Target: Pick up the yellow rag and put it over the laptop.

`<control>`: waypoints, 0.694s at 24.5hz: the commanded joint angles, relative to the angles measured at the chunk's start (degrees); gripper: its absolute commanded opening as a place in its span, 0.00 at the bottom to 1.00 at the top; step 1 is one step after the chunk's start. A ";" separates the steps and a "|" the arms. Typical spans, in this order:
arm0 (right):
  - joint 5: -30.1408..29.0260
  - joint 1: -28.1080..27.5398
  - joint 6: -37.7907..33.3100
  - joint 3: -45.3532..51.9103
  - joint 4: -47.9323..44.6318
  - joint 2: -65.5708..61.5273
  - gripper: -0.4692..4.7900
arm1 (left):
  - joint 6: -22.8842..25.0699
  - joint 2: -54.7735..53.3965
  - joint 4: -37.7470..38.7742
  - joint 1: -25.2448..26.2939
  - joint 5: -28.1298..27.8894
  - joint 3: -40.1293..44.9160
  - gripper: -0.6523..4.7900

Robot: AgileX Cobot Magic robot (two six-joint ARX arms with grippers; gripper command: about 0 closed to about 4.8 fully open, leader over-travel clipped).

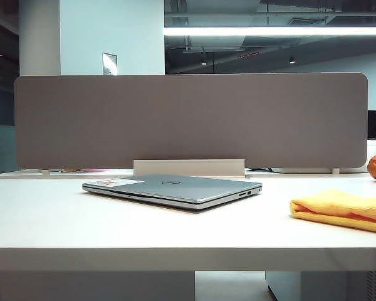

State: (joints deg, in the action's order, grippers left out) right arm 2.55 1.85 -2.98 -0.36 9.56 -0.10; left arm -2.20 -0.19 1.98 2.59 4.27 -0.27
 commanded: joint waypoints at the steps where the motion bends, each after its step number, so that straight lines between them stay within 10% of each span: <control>1: 0.11 -0.02 0.02 0.24 -0.90 0.11 0.13 | 0.22 -0.04 -1.86 -0.02 -0.20 -0.17 0.11; 12: -1.42 0.00 -0.42 0.22 0.28 0.11 0.13 | -1.46 -0.04 -0.74 -0.02 -0.02 -0.17 0.11; 17: -6.38 0.02 -3.21 0.22 0.81 0.11 0.13 | -1.25 -0.04 0.46 -0.04 12.70 -0.20 0.11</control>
State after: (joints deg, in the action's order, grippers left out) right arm -2.33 1.85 -5.41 -0.36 11.03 -0.10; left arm -3.49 -0.19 2.63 2.57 13.69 -0.27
